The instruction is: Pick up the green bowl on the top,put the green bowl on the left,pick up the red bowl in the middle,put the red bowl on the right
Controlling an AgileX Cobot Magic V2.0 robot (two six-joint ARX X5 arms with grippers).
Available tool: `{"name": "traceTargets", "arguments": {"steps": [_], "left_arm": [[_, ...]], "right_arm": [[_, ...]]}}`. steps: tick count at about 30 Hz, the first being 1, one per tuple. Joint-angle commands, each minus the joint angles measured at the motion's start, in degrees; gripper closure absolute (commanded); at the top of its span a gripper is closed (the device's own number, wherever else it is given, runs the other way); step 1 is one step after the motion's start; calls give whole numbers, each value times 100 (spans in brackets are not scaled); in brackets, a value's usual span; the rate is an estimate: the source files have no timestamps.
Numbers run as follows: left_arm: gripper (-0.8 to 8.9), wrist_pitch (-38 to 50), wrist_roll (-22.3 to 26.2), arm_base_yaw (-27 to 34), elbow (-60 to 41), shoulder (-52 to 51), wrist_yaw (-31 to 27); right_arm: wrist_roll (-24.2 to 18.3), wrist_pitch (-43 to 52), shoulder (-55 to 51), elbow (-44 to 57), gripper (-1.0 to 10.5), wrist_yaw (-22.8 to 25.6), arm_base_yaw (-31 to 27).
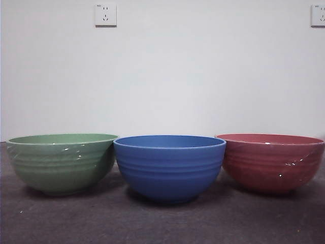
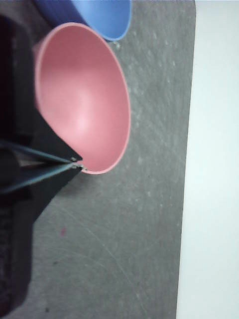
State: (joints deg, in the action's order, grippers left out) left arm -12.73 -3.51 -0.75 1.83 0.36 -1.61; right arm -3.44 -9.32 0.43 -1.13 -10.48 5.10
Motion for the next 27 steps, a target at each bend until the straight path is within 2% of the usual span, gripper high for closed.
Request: {"name": "traceTargets", "arguments": {"steps": [1,6,27], "left_arm": [[817,7,13,24,-83,-7,20],[817,9,13,24,-83,-7,17],[817,9,13,24,-83,-7,17]], "right_arm": [[105,-59,-33,72,945,20,-17],[507,-20,-31,72,945,20,-15],[507,-17,-31,72,945,31,-15]]}}
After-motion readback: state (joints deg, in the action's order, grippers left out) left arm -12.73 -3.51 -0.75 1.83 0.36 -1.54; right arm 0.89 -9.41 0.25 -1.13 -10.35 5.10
